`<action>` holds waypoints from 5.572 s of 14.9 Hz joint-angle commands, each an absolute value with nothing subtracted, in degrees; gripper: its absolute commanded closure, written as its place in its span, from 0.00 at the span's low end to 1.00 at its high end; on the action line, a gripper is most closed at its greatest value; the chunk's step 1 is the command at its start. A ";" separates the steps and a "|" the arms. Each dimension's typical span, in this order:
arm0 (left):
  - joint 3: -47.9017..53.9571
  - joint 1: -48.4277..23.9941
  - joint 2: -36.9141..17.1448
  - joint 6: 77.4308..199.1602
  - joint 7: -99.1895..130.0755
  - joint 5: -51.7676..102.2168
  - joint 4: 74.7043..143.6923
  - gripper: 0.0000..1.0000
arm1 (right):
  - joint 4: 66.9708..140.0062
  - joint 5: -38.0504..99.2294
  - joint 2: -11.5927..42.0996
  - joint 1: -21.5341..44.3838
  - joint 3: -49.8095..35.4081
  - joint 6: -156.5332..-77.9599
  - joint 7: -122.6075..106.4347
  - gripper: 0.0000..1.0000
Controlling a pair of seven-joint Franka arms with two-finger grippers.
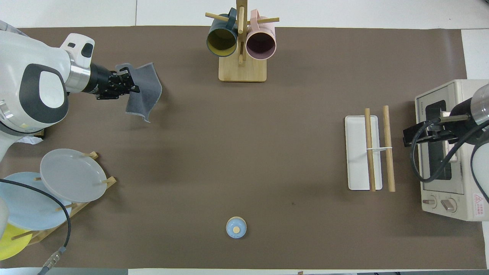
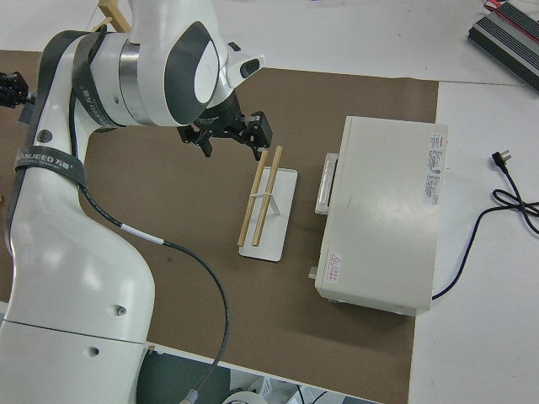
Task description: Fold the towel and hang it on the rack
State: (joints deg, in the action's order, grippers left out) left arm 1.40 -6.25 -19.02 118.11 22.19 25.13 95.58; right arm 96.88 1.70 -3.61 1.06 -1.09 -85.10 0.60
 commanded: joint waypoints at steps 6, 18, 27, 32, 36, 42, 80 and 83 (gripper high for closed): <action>1.23 -15.10 -11.00 113.12 69.82 21.27 93.60 1.00 | 100.98 17.20 -6.06 0.08 -0.97 -85.77 20.69 0.00; 5.19 -22.14 -4.66 119.87 125.85 25.84 94.57 1.00 | 111.36 44.38 -8.09 18.08 -1.58 -122.04 75.03 0.00; 5.27 -24.61 -3.34 121.47 126.39 25.84 97.03 1.00 | 110.57 50.97 -2.03 25.12 -1.58 -137.00 78.40 0.00; 5.36 -24.70 -3.16 121.11 126.47 25.84 96.94 1.00 | 109.25 51.15 1.57 27.86 -1.58 -142.38 78.13 0.00; 5.36 -24.70 -3.16 121.03 126.47 25.84 96.94 1.00 | 108.81 51.24 2.55 28.04 -1.58 -144.22 76.64 0.12; 5.36 -24.78 -2.82 120.76 126.47 25.84 97.12 1.00 | 108.81 51.33 2.99 28.30 -1.58 -144.49 73.13 1.00; 4.66 5.62 2.99 110.83 25.70 13.21 107.93 0.00 | 119.45 6.62 -2.55 3.79 -1.23 -116.81 0.10 1.00; 4.66 5.54 1.94 107.60 16.02 5.65 104.34 0.00 | 115.85 -0.60 -2.02 2.82 -1.06 -112.42 -2.98 1.00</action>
State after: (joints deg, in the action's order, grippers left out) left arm 4.35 5.39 1.52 111.10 21.59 9.96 106.53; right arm 117.71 2.79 -1.40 3.82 -0.47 -115.31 -0.57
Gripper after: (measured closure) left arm 0.000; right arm 0.978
